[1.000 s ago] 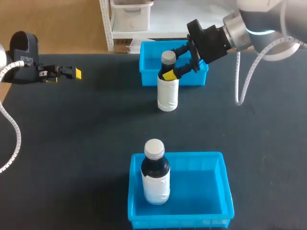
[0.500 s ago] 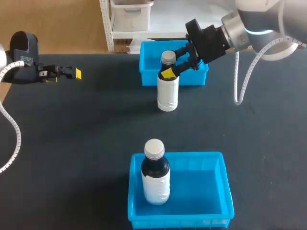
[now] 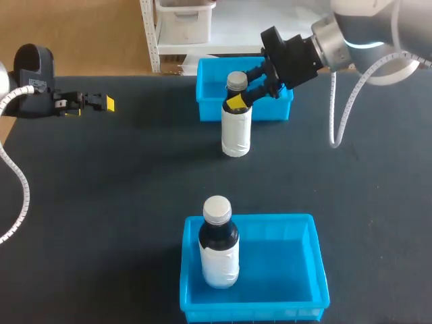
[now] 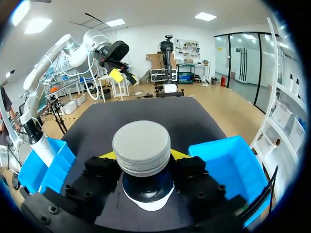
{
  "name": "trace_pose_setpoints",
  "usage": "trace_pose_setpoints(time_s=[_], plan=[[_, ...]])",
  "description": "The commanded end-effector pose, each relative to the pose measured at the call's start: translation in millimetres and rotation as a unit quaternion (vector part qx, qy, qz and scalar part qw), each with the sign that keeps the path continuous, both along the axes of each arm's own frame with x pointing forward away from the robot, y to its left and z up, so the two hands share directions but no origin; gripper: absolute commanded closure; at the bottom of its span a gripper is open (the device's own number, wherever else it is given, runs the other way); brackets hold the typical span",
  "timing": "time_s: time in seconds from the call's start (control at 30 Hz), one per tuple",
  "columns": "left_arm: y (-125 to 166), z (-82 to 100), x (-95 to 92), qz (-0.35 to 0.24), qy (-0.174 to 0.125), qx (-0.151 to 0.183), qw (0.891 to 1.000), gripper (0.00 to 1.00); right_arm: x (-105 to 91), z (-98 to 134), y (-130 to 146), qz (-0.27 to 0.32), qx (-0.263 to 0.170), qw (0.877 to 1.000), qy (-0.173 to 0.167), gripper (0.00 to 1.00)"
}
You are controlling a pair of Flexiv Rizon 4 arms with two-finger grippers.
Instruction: Pick up the bottle, and place it in the far bin if it is heavy, or in the near bin if it is light.
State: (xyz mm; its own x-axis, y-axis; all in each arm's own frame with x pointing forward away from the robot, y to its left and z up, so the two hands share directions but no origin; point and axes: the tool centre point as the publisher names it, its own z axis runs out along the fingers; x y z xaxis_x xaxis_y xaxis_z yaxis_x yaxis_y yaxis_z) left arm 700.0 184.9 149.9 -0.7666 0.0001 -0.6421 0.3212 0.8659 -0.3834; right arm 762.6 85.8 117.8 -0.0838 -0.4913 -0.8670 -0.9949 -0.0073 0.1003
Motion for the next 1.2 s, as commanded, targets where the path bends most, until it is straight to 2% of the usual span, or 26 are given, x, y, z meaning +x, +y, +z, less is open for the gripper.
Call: trace_pose_setpoints(time_s=[0.03,0.17,0.27,0.5,0.73,1.2], plan=[[0,0.0,0.0,0.000,0.000,0.000,1.000,0.00,-1.0,1,-1,-0.002,0.000,1.000,-0.001,0.45],[0,0.0,0.0,0.000,0.000,0.000,1.000,0.00,-0.7,1,-2,-0.003,-0.001,1.000,-0.001,0.44],[0,0.0,0.0,0.000,0.000,0.000,1.000,0.00,-0.7,1,-2,-0.002,-0.001,1.000,-0.002,0.50],[0,0.0,0.0,0.000,0.000,0.000,1.000,0.00,-1.2,1,-2,-0.002,0.000,1.000,-0.002,0.53],[0,0.0,0.0,0.000,0.000,0.000,1.000,0.00,-1.8,2,-2,-0.002,0.001,1.000,-0.002,0.61],[0,0.0,0.0,0.000,0.000,0.000,1.000,0.00,-1.4,19,-4,-0.002,0.001,1.000,-0.016,0.65]])
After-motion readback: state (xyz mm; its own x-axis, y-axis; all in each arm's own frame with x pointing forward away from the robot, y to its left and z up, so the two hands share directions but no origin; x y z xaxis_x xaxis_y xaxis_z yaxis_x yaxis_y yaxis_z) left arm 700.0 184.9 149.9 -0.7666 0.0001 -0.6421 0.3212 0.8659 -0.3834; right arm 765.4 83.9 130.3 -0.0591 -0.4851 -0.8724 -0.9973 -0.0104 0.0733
